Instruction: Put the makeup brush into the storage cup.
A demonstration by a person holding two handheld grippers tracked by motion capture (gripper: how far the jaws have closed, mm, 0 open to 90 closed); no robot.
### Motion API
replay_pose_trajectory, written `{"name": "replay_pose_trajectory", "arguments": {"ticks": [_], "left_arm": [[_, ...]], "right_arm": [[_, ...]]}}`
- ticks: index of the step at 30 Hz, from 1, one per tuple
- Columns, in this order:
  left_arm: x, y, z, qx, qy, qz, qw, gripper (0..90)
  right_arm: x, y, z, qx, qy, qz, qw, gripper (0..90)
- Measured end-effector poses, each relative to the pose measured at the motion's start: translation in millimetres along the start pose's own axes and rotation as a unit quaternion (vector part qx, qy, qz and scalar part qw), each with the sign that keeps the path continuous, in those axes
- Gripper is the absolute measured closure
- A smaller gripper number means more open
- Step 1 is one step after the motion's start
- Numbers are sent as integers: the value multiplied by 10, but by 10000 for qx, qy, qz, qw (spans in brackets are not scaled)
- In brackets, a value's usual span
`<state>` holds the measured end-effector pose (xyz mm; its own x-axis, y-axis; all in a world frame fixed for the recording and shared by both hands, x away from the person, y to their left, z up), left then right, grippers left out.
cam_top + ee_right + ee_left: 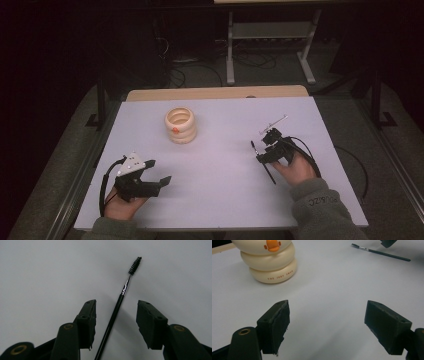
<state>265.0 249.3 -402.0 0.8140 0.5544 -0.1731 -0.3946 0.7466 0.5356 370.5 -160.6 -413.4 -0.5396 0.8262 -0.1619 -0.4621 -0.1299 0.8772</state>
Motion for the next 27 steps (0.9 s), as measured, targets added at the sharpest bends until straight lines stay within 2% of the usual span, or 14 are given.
{"name": "replay_pose_trajectory", "arguments": {"ticks": [8,9,15,22,27], "left_arm": [[1,-2,-1,-2,6,-4,10000,201],[1,-2,-1,-5,8,-4,10000,201],[2,-3,-2,1,1,-7,10000,201],[0,-4,-1,15,-7,-15,10000,203],[0,-4,1,18,-27,-18,10000,203]], "right_arm": [[54,-98,-4,264,50,-48,9996,598],[66,-123,-6,362,-20,-36,9993,620],[92,-178,-18,508,82,-113,9986,658],[125,-183,-17,540,135,-215,9982,710],[123,-183,-14,598,52,-200,9980,763]]}}
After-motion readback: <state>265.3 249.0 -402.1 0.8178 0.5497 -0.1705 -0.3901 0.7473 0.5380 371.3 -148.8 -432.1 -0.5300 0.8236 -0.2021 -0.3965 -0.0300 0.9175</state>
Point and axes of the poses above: each handheld gripper's, and its own axes: y roughly backward along the jaws, z roughly out of its top, x roughly to its left, the point moved 1 cm from there along -y, roughly forward along the jaws, and after that the axes turned 15 degrees about -z, right-handed, at the moved point
